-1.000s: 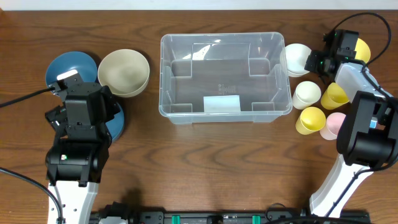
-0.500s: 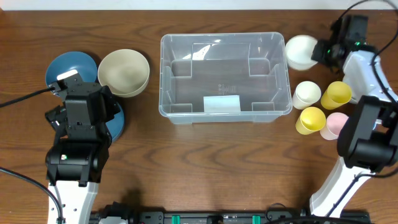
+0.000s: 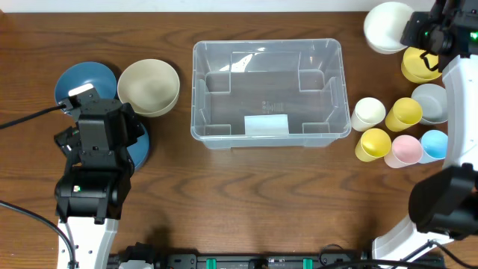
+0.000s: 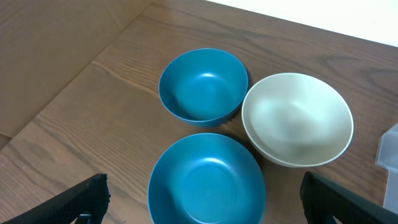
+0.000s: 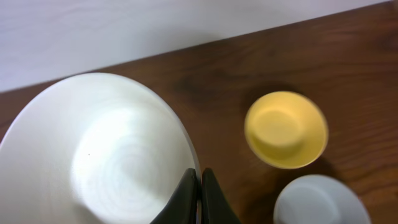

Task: Pack container
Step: 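Grasp the white bowl rim with the right gripper and lift, then carry the white bowl into the bin and release it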

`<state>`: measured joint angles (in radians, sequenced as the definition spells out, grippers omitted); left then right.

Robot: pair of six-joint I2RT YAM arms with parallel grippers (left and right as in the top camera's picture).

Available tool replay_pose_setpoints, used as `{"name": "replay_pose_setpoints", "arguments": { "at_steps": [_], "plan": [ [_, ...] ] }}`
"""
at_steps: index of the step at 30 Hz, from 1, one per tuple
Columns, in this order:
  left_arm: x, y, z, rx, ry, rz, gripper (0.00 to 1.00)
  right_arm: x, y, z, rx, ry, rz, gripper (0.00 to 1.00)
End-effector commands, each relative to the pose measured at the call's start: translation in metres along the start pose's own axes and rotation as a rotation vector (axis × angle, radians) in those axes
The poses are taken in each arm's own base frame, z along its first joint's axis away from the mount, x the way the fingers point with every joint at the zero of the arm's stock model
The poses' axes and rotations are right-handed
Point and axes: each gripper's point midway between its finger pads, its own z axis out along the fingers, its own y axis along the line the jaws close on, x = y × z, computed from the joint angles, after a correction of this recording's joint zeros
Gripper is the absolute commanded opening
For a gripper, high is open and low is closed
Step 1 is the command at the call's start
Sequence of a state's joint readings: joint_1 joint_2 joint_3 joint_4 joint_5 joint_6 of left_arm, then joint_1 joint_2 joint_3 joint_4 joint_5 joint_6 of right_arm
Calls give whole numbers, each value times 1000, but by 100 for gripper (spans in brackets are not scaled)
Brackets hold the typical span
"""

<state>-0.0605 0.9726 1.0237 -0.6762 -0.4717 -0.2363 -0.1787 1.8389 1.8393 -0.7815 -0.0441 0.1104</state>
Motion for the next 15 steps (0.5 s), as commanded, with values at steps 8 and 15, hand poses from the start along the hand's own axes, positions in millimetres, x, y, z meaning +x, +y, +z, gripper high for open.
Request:
{"name": "replay_pose_setpoints", "arguments": {
  "at_steps": [8, 15],
  "plan": [
    [-9, 4, -3, -17, -22, -22, 98, 50, 150, -26, -303, 110, -249, 1],
    [-9, 4, -3, -17, -22, -22, 98, 89, 199, 8, -255, 165, -369, 1]
  ]
}}
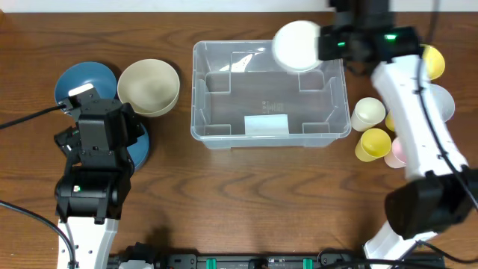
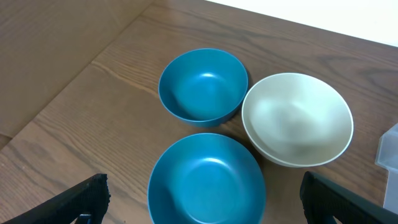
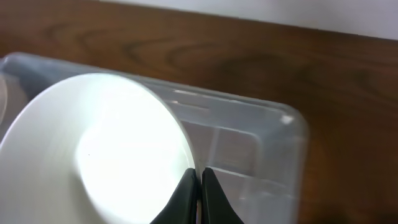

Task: Pack container
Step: 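Carry the white bowl into the bin and release it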

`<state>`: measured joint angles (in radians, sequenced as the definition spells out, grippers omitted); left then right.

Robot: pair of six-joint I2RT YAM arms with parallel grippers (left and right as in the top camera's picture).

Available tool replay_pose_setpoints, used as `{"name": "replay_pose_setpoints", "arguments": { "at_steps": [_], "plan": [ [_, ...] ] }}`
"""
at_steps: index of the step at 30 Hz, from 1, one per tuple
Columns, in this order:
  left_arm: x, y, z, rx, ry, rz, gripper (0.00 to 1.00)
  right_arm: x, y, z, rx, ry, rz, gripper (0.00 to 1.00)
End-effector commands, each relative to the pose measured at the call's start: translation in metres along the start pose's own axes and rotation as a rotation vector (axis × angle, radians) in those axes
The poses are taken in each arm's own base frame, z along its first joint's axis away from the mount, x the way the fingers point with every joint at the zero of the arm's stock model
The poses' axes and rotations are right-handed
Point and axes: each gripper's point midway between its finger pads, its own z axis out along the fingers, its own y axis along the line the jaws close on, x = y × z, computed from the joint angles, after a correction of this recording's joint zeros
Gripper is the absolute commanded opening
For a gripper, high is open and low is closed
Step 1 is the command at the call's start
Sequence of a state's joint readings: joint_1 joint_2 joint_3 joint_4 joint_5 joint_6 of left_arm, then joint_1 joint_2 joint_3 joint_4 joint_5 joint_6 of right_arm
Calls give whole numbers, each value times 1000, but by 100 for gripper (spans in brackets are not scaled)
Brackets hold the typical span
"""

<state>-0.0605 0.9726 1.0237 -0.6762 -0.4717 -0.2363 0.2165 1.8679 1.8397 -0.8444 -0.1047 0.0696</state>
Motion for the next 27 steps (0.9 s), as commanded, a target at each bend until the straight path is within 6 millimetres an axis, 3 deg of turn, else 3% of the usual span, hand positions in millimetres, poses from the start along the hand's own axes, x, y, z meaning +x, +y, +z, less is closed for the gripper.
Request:
{"name": "replay_pose_setpoints", "arguments": {
  "at_steps": [1, 7, 13, 25, 26, 27],
  "plan": [
    [-9, 4, -3, -17, -22, -22, 98, 13, 1, 32, 75, 59, -40, 1],
    [-9, 4, -3, -17, -22, -22, 98, 45, -9, 74, 132, 176, -39, 1],
    [-9, 4, -3, -17, -22, -22, 98, 65, -29, 100, 216, 237, -30, 1],
    [-9, 4, -3, -17, -22, -22, 98, 62, -59, 105, 342, 218, -29, 1],
    [-9, 4, -3, -17, -22, -22, 98, 62, -60, 105, 343, 219, -27, 5],
    [-9, 4, -3, -17, -22, -22, 98, 62, -61, 105, 344, 219, -26, 15]
  ]
}}
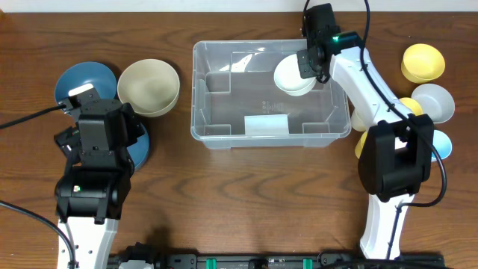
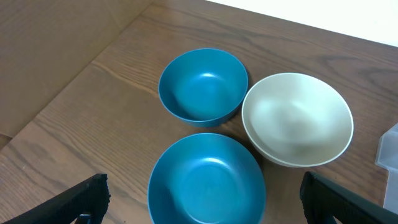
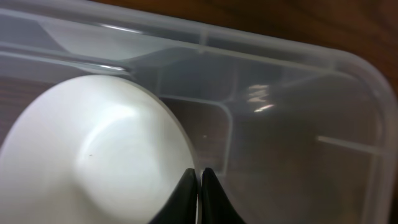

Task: Pack container
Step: 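Carry the white bowl into the bin and release it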

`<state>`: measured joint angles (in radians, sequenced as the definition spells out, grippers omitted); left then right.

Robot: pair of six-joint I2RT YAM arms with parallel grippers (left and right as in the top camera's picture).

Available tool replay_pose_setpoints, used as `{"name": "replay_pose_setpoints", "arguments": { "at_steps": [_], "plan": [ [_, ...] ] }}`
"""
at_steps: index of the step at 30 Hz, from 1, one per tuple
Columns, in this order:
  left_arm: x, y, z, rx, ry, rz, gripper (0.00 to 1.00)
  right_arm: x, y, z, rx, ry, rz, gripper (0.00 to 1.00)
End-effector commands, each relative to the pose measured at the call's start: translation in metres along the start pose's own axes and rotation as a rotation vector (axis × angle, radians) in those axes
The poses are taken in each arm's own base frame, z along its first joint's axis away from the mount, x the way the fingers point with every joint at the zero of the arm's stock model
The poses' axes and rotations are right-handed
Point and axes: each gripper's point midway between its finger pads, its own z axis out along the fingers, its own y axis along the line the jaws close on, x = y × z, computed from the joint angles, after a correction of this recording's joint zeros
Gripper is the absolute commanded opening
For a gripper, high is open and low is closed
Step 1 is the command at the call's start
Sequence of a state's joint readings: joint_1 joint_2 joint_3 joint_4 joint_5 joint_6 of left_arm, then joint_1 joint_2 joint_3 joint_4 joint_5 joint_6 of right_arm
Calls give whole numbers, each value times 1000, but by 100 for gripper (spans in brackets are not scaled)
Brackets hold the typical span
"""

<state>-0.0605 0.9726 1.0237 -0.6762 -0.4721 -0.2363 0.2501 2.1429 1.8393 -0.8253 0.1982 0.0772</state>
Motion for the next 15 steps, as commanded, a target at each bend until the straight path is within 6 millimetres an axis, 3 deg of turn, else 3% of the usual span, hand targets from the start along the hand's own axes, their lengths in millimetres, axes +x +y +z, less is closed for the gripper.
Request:
{"name": "replay_pose_setpoints", "arguments": {
  "at_steps": [1, 5, 10, 15],
  "plan": [
    [-9, 4, -3, -17, -22, -22, 98, -5, -13, 0, 43, -12, 17, 18],
    [-9, 4, -3, -17, -22, -22, 98, -5, -14, 0, 44, -11, 19, 31],
    [-9, 4, -3, -17, -22, -22, 98, -5, -11, -3, 33, -13, 16, 34],
    [-9, 4, -3, -17, -22, -22, 98, -13, 4, -36, -61, -24, 10, 38]
  ]
}}
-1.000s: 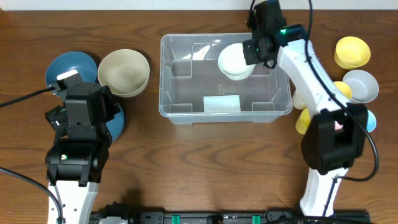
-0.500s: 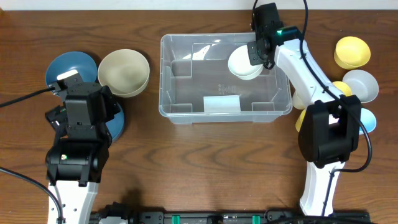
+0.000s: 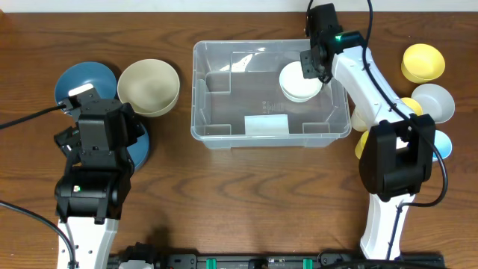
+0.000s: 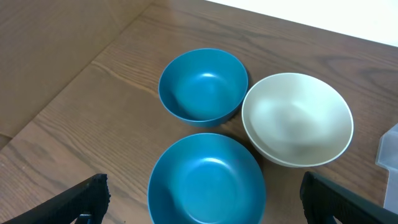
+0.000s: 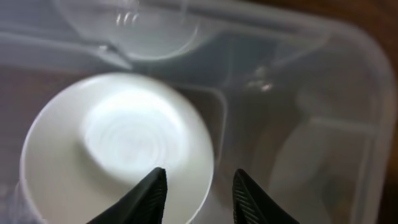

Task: Pack container
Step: 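Carry the white bowl into the bin and release it, then grasp the yellow bowl with the right gripper and lift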

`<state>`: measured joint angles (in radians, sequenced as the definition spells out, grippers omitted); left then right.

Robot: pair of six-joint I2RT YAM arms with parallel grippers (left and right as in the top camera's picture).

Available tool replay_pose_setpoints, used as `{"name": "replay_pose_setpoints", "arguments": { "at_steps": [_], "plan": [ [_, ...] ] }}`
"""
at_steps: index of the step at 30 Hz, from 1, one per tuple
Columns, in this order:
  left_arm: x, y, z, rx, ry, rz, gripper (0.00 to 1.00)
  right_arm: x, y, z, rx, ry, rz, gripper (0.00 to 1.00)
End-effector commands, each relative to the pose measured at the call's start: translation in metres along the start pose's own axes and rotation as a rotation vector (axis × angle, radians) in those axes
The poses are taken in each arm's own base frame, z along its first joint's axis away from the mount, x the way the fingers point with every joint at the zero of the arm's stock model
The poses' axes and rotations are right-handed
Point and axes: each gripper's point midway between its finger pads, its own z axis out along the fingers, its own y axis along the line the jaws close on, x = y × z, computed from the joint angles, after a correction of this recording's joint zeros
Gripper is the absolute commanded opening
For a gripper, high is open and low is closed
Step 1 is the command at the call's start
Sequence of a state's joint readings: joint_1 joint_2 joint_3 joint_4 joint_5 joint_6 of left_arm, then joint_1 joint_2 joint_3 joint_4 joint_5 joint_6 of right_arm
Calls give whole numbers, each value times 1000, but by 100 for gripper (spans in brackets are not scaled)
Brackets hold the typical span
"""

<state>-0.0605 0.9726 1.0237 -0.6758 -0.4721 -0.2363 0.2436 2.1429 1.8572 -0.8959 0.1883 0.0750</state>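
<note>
The clear plastic container (image 3: 203, 97) stands mid-table. A white bowl (image 3: 298, 84) (image 5: 112, 143) lies inside it at the back right corner. My right gripper (image 3: 310, 63) (image 5: 199, 193) hangs open just over the bowl's right rim, with nothing between its fingers. At the left my left gripper (image 4: 202, 208) stands wide open over a blue bowl (image 4: 206, 180), with a second blue bowl (image 4: 203, 84) and a cream bowl (image 4: 297, 119) beyond it.
To the right of the container sit a yellow bowl (image 3: 422, 62), a grey bowl (image 3: 435, 102) and several cups, cream (image 3: 361, 117), yellow (image 3: 404, 104) and blue (image 3: 439, 142), partly hidden by my right arm.
My right gripper has opened and let go of the white bowl, which now rests on the container's floor at the back right. The left arm has not moved.
My right gripper was shut on the white bowl's rim at the table's far right corner. Then it held the bowl over the container's back edge, then low inside the container. Now the bowl lies released there. The left arm stayed still throughout.
</note>
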Motion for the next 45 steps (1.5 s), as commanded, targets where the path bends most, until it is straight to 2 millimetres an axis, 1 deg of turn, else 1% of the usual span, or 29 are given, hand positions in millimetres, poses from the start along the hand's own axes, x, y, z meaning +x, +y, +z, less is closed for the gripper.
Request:
{"name": "replay_pose_setpoints", "arguments": {
  "at_steps": [1, 2, 4, 7, 9, 10, 11, 13, 15, 16, 18, 20, 22, 24, 26, 30, 34, 38, 41, 45],
  "plan": [
    [-9, 4, -3, -17, -21, -22, 98, -25, 10, -48, -88, -88, 16, 40],
    [-9, 4, -3, -17, -21, -22, 98, -28, 11, -60, -108, -99, 26, 42],
    [-9, 4, -3, -17, -21, -22, 98, -34, 9, -86, -135, -132, 43, 43],
    [-9, 4, -3, -17, -21, -22, 98, -44, -8, -120, -136, -197, 95, 50],
    [-9, 4, -3, -17, -21, -22, 98, -49, -31, -136, -115, -239, 155, 55],
    [-9, 4, -3, -17, -21, -22, 98, -50, -43, -139, -100, -250, 190, 58],
    [-9, 4, -3, -17, -21, -21, 98, -51, -59, -141, -87, -258, 227, 60],
    [-9, 4, -3, -17, -21, -22, 98, -48, -92, -137, -55, -254, 305, 64],
    [-9, 4, -3, -17, -21, -22, 98, -41, -128, -127, -24, -235, 384, 68],
    [-9, 4, -3, -17, -21, -22, 98, -36, -152, -118, -7, -218, 435, 69],
    [-9, 4, -3, -17, -22, -22, 98, -27, -182, -103, 13, -195, 492, 72],
    [-9, 4, -3, -17, -21, -21, 98, -15, -214, -84, 46, -165, 551, 73],
    [-9, 4, -3, -17, -21, -22, 98, -4, -239, -64, 70, -137, 596, 73],
    [-9, 4, -3, -17, -21, -21, 98, 4, -258, -44, 77, -119, 632, 72],
    [-9, 4, -3, -17, -21, -22, 98, 9, -271, -25, 75, -110, 657, 72],
    [-9, 4, -3, -17, -21, -22, 98, 19, -294, 0, 109, -101, 693, 71],
    [-9, 4, -3, -17, -21, -22, 98, 32, -317, 15, 170, -86, 737, 72],
    [-9, 4, -3, -17, -21, -22, 98, 43, -335, 25, 184, -81, 770, 71],
    [-9, 4, -3, -17, -21, -22, 98, 56, -344, 42, 190, -54, 790, 70],
    [-9, 4, -3, -17, -21, -22, 98, 74, -346, 72, 188, 0, 809, 67]
  ]
}}
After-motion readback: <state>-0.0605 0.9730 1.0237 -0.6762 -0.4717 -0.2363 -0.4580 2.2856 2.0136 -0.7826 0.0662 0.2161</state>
